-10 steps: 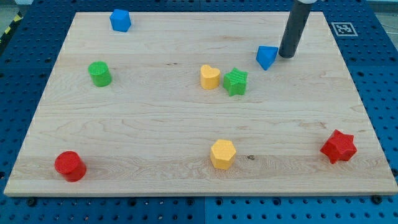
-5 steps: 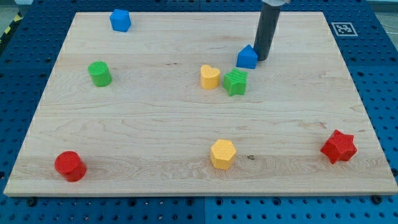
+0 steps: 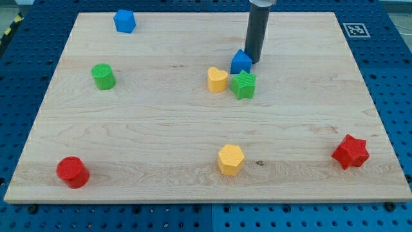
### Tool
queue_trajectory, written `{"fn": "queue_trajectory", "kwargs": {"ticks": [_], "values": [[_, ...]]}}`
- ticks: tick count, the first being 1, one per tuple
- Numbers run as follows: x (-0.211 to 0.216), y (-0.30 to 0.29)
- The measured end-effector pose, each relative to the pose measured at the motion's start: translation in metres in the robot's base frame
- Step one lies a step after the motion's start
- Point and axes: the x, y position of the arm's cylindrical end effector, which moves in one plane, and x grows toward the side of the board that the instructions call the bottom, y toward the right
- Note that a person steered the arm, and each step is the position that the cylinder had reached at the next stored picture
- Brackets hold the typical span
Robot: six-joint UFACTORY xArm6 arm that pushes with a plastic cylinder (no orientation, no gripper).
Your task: Place the blue triangle into the yellow heart and green star
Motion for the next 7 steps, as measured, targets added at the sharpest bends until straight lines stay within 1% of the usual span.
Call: {"fn": "queue_trajectory", "kwargs": {"ticks": [1,2,3,4,5,6,7], "values": [[0.009,-0.002],[0.007,-0.002],[-0.010,-0.002],[-0.014,-0.002],[-0.014,-0.016],[-0.003,-0.021],[-0.003,-0.021]]}}
